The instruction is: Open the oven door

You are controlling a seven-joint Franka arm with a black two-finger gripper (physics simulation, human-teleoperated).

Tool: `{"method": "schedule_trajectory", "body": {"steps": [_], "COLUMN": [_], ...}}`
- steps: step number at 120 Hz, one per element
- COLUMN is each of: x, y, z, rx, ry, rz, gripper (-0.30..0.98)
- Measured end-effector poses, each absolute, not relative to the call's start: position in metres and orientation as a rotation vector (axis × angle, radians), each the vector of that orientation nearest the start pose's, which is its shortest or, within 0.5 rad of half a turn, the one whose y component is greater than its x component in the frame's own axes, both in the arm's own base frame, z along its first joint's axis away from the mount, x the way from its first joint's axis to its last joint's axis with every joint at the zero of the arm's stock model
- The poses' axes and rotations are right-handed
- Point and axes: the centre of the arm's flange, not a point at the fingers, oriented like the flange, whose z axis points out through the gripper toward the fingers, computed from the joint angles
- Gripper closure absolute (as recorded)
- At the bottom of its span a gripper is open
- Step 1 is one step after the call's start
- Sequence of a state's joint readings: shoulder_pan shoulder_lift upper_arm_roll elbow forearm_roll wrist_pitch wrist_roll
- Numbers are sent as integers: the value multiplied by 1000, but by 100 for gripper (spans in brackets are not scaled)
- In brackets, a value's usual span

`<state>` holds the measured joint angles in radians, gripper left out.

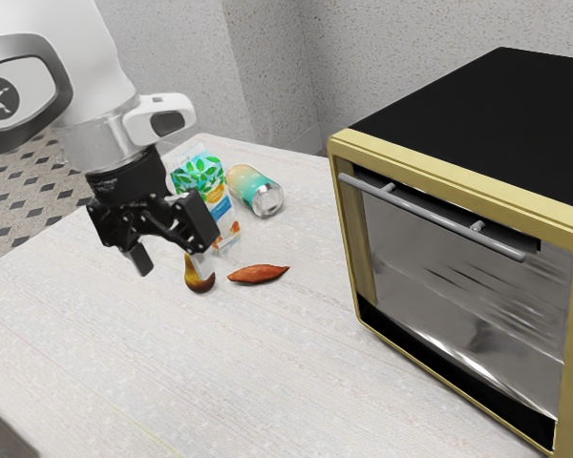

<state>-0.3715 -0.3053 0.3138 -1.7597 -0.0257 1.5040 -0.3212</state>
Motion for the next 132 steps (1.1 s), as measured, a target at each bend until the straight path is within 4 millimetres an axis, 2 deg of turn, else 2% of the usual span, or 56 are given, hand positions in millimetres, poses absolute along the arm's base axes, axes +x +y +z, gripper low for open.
{"method": "schedule_trajectory", "body": {"steps": [12,22,26,33,40,55,69,89,98,119,132], "x": [455,462,466,468,474,486,492,501,512,518,521], "y": [-5,0,0,-9,-35,-69,-70,-70,-75,-124,-127], "z": [676,673,681,695,704,717,722,724,716,707,705], "rx": [-3219,-3193,-3188,-3193,-3210,-3207,-3115,-2960,-2878,-2793,-2742], "ry": [-545,-672,-713,-758,-827,-1183,-1533,-1853,-1937,-1991,-2089], "rz": [-2,-19,-55,-128,-209,-378,-470,-554,-587,-691,-701], "gripper": [0,0,0,0,0,0,0,0,0,0,0]}}
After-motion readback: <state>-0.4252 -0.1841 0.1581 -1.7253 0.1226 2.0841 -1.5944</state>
